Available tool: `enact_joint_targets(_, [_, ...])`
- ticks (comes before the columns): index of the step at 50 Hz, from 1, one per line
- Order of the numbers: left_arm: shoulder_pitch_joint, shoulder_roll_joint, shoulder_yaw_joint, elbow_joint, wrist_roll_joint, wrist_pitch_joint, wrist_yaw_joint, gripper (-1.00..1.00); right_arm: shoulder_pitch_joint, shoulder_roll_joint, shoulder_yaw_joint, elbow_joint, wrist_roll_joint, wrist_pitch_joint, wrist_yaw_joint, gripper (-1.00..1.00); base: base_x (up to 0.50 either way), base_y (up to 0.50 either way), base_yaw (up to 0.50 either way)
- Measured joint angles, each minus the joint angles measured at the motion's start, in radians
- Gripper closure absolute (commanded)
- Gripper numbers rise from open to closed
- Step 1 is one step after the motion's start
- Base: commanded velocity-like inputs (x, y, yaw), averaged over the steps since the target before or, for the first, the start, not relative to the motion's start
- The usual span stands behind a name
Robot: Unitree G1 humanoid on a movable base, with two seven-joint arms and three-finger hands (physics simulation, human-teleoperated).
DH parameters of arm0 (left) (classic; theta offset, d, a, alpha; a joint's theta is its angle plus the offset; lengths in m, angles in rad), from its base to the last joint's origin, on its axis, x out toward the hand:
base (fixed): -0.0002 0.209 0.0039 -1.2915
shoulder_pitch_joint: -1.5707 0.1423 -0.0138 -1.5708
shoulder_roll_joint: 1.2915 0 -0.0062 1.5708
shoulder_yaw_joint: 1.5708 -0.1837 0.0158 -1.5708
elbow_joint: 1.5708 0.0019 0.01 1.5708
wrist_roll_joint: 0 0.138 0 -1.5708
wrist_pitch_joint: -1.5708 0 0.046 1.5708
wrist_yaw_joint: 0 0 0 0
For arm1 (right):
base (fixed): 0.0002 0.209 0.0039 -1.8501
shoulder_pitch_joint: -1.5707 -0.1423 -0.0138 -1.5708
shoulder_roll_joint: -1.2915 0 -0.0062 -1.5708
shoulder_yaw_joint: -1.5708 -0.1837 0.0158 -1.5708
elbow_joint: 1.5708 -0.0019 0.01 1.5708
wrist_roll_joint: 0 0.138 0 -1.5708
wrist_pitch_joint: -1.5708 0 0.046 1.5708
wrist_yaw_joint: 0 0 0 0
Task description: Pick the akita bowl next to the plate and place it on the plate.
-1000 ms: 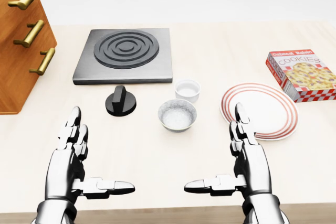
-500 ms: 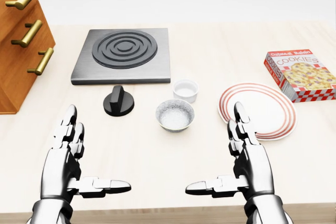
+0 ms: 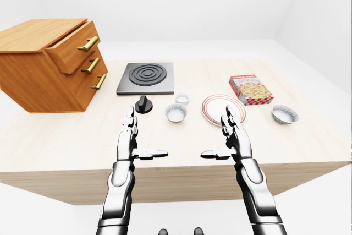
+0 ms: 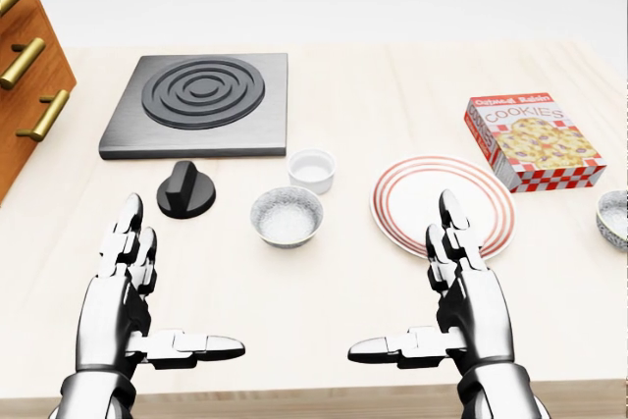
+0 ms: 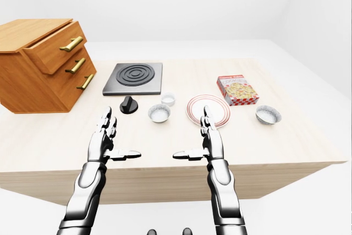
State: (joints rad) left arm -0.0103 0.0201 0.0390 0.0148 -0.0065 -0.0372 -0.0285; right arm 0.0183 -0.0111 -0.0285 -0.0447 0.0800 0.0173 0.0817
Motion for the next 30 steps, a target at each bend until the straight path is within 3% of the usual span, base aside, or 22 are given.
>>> enact_joint_targets(30, [0.001,0.000,0.001,-0.006,0.000,0.001,0.002,-1.00,0.003,0.001,-0.001,-0.020,0.012,0.005,0.001,-1.00,0.00,-0.11,0.00])
